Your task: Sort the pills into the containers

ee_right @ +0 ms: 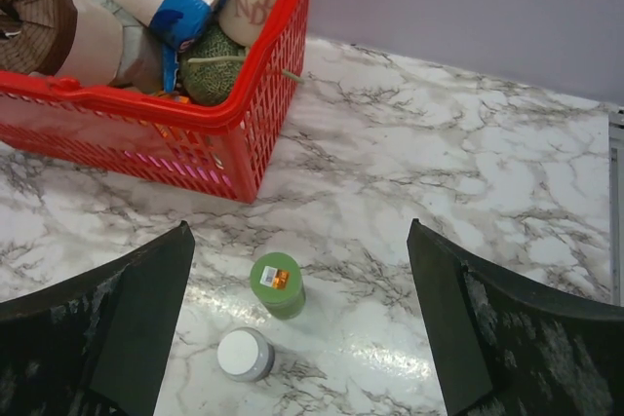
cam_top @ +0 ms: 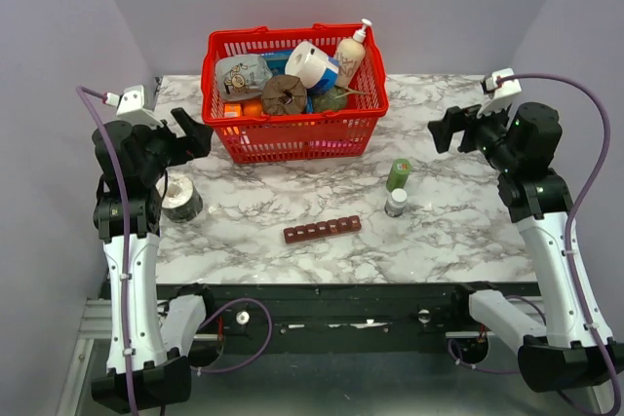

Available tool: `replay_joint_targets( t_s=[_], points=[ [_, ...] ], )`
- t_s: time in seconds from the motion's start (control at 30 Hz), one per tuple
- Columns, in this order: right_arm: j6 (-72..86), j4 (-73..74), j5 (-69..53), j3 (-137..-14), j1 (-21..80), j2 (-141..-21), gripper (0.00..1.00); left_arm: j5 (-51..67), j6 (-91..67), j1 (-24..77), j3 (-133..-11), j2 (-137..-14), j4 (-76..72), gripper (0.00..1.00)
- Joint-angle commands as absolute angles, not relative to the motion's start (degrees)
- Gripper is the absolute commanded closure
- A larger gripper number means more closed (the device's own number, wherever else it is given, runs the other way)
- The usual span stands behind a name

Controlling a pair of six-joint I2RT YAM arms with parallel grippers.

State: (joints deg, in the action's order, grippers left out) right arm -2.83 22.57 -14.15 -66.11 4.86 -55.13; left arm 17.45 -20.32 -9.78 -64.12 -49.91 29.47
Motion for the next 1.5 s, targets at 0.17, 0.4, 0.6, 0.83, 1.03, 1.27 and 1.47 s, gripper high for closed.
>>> replay_joint_targets(
  t_s=[0.17,0.4,0.6,0.83,1.03,1.27,1.47],
  points=[
    [-18.0,32.8,-39.2,-68.7,4.7,-55.3,0.0,41.7,-20.7,-5.6,-61.1,-50.3,14.2,0.01],
    [-39.2,41.5,-62.9,-64.9,5.4,-57.1,0.0,35.4,-0.5,12.5,-58.7,-48.0,22.4,0.01],
    [-56.9,46.8,-63.0,-58.7,8.6,-58.6,0.0,31.4,12.4,25.3,-44.3,-42.1,16.2,0.02],
    [-61.2,46.7,-64.9,-56.3,9.3,-59.9,0.0,25.2,30.8,39.7,-35.3,-46.0,14.8,0.02],
    [-62.0,45.2,-64.6,-54.1,9.5,-59.9,0.0,20.6,39.2,44.3,-34.6,-57.6,14.9,0.02],
    [-62.5,43.9,-65.2,-51.6,10.0,-59.5,0.0,19.0,44.4,45.0,-31.3,-65.2,10.6,0.04],
    [-62.6,42.7,-65.5,-50.1,10.9,-59.6,0.0,16.4,45.6,45.0,-30.1,-68.5,9.3,0.04]
  ],
)
